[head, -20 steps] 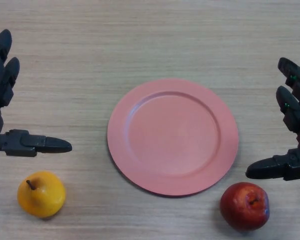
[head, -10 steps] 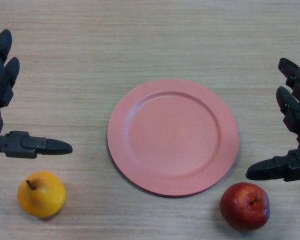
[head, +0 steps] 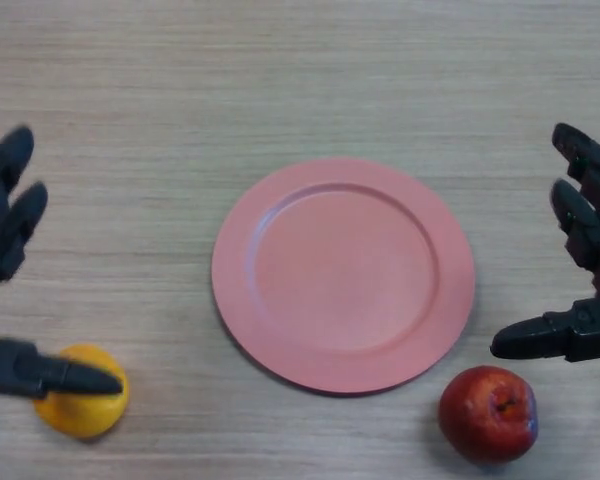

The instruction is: Pick up the yellow pear and place it on the plate

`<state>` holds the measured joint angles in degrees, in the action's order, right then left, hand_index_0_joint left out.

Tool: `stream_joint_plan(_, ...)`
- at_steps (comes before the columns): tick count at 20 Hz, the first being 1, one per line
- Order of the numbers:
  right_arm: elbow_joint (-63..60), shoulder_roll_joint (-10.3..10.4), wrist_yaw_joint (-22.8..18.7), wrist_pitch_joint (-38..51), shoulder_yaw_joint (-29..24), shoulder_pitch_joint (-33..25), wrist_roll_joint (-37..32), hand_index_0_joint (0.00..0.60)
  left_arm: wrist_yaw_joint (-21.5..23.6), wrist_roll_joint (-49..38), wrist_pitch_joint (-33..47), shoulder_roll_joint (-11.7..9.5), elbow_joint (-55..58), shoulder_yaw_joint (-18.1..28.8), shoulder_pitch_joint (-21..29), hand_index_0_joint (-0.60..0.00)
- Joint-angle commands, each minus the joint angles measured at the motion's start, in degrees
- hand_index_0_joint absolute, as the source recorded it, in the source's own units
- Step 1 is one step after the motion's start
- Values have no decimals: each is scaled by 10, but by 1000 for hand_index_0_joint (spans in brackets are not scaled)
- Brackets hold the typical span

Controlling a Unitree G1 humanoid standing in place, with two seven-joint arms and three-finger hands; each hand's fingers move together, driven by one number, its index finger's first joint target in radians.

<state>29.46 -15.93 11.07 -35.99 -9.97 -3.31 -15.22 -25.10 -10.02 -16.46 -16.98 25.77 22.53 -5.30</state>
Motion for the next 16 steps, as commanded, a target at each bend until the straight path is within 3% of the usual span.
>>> stream_joint_plan(1,20,-19,-1,82,-14,-36,-11,0,-6,-7,120,-8,14,53,1,0)
stream_joint_plan(5,13,-19,-8,88,-6,-43,-17,0,-20,6,211,-3,-50,78,-22,0)
stream_joint_plan(8,16,-17,-14,86,-3,-45,-18,0,-32,26,260,-13,-114,91,-22,0)
stream_joint_plan(16,48,-15,-19,69,-7,-38,-10,0,-4,51,382,-39,-280,45,-4,0)
